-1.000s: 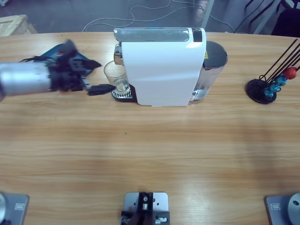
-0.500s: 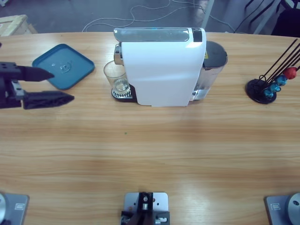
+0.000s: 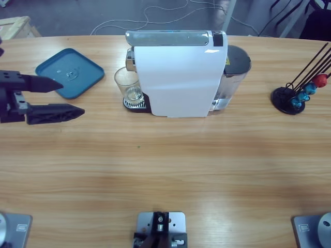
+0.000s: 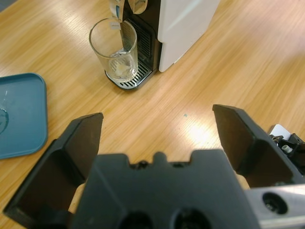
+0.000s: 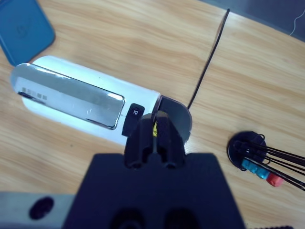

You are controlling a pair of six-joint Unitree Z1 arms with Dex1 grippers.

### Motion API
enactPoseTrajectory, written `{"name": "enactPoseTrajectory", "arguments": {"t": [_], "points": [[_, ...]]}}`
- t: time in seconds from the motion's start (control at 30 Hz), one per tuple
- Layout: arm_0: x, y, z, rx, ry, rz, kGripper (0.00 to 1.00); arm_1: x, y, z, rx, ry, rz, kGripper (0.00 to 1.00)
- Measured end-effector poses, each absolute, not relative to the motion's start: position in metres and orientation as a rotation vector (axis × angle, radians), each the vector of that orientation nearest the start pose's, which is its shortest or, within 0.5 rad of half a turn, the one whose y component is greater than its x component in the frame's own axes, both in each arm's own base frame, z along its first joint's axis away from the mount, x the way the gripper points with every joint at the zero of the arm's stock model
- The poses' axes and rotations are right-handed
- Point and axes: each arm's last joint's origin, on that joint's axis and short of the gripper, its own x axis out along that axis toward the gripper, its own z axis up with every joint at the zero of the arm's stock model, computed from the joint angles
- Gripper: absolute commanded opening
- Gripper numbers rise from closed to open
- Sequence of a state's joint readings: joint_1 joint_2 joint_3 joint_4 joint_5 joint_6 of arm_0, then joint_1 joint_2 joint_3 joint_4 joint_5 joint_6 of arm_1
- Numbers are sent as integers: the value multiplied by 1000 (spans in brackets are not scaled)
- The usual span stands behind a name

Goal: Pour coffee

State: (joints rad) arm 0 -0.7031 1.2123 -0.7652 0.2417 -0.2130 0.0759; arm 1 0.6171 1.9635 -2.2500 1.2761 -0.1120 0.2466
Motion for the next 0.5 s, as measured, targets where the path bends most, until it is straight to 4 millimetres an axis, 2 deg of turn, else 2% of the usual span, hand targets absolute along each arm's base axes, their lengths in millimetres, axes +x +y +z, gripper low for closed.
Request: {"name": "enactPoseTrajectory", "arguments": {"t": [0.17, 0.5], "points": [[138, -131, 313, 241, 658, -906, 991, 332, 230, 429, -138, 1023, 354, 0], [139, -131, 312, 244, 663, -901, 991, 330, 235, 428, -148, 1053, 384, 0]]}}
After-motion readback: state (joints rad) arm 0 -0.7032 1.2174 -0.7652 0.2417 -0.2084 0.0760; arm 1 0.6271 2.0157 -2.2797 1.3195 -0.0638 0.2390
